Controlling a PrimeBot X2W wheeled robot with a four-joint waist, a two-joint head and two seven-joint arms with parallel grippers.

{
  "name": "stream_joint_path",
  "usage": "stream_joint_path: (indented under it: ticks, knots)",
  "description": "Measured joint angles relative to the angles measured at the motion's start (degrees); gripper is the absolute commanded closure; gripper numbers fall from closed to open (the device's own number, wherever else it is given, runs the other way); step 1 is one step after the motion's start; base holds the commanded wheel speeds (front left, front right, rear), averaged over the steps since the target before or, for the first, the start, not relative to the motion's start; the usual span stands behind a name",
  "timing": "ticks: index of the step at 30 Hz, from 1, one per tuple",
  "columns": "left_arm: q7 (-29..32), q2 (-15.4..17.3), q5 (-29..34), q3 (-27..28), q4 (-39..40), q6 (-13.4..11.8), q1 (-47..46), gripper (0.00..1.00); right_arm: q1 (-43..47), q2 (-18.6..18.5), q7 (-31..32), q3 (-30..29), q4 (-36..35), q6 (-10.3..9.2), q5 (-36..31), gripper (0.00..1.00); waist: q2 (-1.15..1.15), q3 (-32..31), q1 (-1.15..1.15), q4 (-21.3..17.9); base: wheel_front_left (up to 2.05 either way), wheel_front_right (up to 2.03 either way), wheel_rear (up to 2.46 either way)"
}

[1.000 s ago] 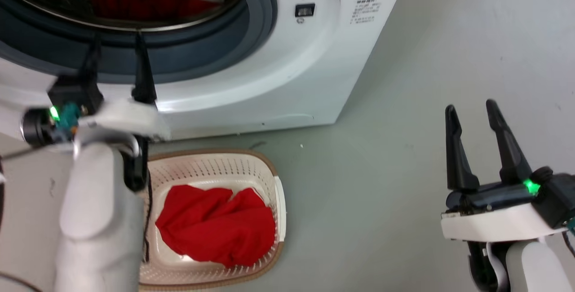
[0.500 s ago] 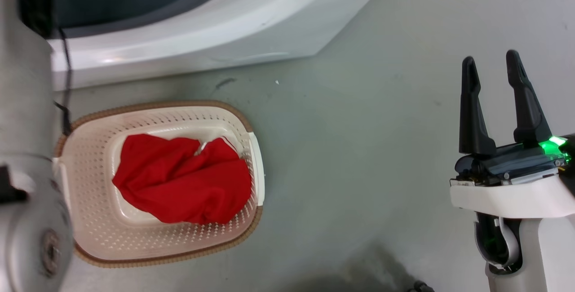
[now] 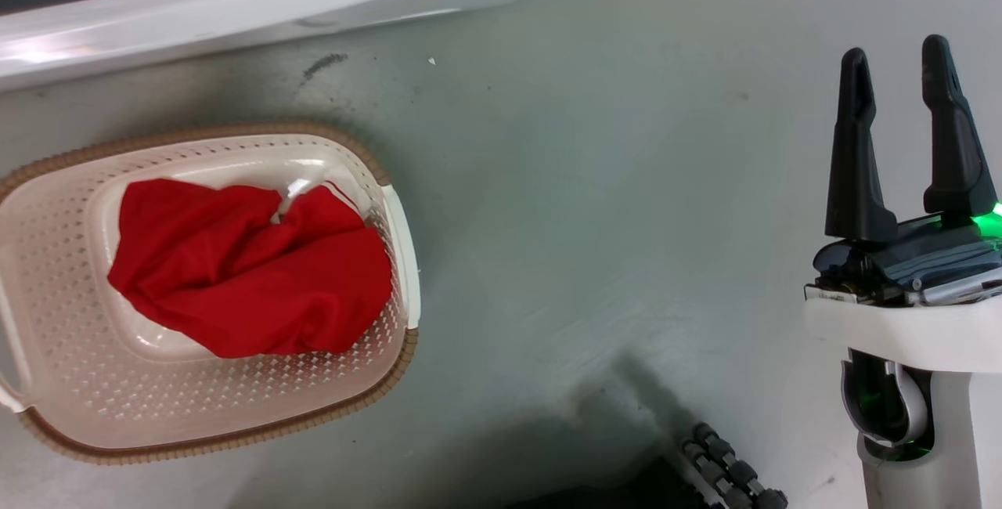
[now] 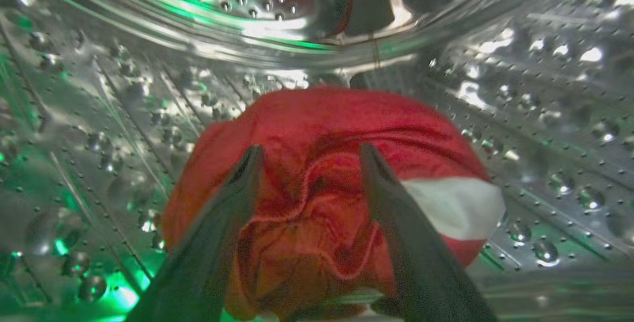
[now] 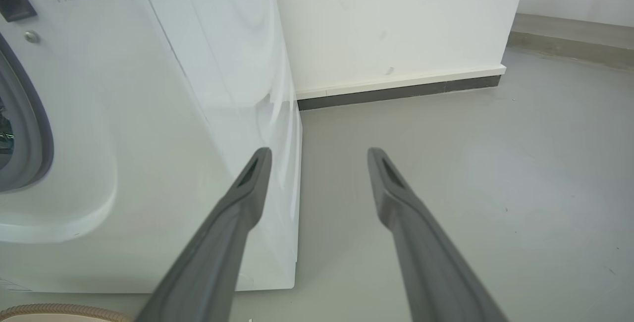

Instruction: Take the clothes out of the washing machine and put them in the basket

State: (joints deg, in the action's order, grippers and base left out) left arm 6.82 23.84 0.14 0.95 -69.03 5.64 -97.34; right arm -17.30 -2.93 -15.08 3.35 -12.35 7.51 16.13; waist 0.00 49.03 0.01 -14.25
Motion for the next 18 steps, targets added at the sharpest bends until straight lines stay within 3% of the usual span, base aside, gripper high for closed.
stream_joint_path:
  ticks: [7, 11, 18]
  knots:
    - [13.1, 0.4, 0.7, -1.4, -2.8, -0.3, -7.0, 0.00, -0.4, 0.0, 0.0, 0.6, -1.1, 0.00, 0.9, 0.00, 0.00, 2.9, 0.00, -1.4, 0.00, 0.00, 0.00]
    - [18.7, 0.9, 1.2, -2.4, -3.6, -2.3, -8.0, 0.00, -0.4, 0.0, 0.0, 1.1, -1.7, 0.00, 1.5, 0.00, 0.00, 4.0, 0.00, -2.3, 0.00, 0.00, 0.00]
    - [21.5, 1.6, 2.7, -4.6, -3.7, -4.8, -9.2, 0.00, -0.4, 0.0, 0.0, 1.7, -2.4, 0.00, 2.5, 0.00, 0.00, 5.8, -0.01, -3.7, 0.00, 0.00, 0.00]
